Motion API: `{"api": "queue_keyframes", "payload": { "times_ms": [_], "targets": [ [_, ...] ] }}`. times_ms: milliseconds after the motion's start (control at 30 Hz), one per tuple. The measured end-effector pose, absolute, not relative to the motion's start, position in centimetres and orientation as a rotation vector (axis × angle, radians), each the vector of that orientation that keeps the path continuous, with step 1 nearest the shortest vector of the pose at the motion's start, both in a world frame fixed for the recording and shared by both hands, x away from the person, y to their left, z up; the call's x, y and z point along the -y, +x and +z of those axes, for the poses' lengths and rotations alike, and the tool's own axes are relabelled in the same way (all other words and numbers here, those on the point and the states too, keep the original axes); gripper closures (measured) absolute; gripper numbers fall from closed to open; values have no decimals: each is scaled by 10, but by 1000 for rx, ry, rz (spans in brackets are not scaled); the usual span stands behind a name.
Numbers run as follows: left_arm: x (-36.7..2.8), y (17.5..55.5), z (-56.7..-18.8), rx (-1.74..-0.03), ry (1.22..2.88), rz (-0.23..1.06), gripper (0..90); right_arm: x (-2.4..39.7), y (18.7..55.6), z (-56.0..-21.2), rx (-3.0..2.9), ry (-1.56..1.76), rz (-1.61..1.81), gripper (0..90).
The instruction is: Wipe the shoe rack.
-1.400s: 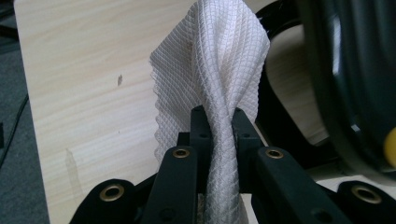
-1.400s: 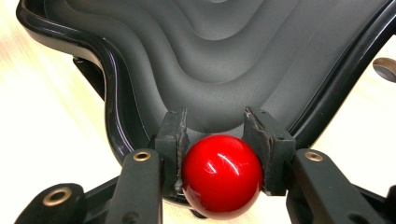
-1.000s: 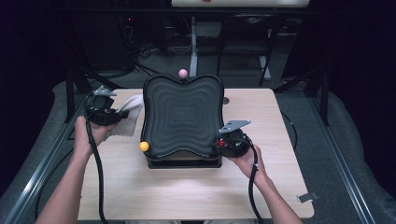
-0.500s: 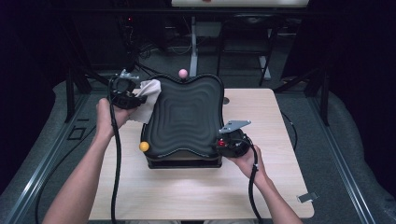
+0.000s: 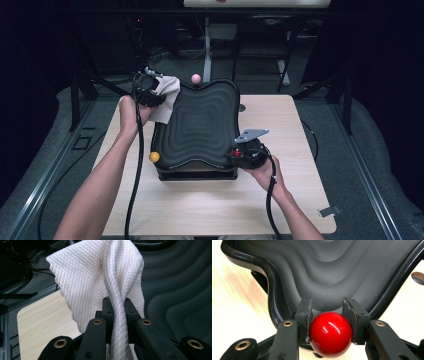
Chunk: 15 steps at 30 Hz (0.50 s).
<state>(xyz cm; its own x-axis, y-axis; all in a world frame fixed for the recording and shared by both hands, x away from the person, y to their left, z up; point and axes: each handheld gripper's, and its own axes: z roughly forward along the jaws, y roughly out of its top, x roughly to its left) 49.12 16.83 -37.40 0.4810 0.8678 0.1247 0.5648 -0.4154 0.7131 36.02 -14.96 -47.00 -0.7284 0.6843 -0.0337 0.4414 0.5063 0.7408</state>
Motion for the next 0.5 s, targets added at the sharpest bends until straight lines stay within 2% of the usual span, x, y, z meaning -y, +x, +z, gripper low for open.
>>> {"api": "queue_keyframes", "payload": {
  "times_ms": [500],
  "targets": [
    [-156, 508, -377, -1213, 2117, 647, 826, 149, 360, -470, -2426, 942, 1064, 598]
  ]
}}
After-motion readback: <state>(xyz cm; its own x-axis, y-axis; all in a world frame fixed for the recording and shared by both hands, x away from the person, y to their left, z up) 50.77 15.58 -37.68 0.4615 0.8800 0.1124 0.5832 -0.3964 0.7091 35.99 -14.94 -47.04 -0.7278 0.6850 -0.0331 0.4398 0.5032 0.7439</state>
